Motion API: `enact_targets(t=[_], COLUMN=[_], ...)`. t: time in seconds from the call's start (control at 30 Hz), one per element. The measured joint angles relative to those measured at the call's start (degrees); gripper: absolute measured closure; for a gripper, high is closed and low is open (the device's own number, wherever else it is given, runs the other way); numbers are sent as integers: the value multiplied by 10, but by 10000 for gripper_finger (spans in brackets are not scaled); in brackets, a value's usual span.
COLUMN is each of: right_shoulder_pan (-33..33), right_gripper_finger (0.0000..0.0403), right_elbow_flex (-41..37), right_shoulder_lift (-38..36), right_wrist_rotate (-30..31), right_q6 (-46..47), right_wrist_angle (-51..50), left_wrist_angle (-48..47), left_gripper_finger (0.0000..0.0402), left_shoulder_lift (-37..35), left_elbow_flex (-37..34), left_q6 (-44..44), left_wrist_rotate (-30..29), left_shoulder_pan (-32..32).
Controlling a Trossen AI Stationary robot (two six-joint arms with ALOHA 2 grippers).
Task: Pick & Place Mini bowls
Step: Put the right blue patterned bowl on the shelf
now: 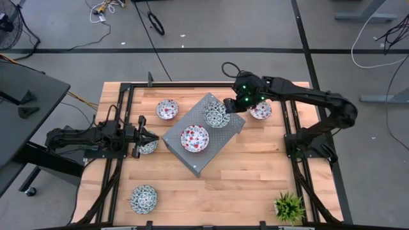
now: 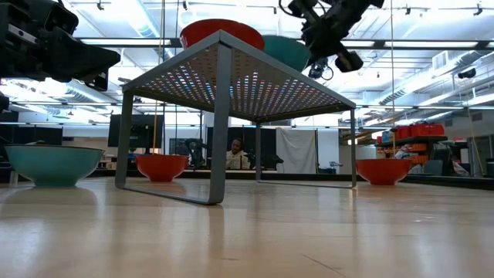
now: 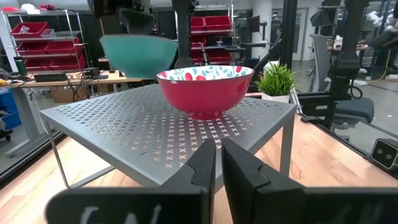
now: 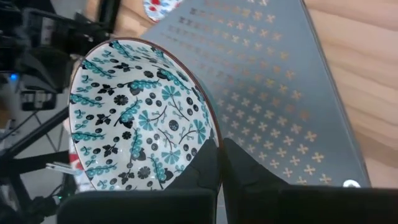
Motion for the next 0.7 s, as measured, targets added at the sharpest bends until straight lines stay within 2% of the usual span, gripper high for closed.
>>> enact_targets(t=[0.7], right_shoulder_pan=[-23], right_gripper_finger=[403], right_elbow_flex=[0], right_shoulder_lift=[16], right_wrist_rotate=[-11], right_q6=[-29], right_wrist_angle=[-40], left_wrist_angle=[0], left_gripper_finger=[372], left_shoulder_lift=[0], left_elbow_flex=[0], left_q6=[0], left_wrist_rotate=[0], left_shoulder_pan=[0])
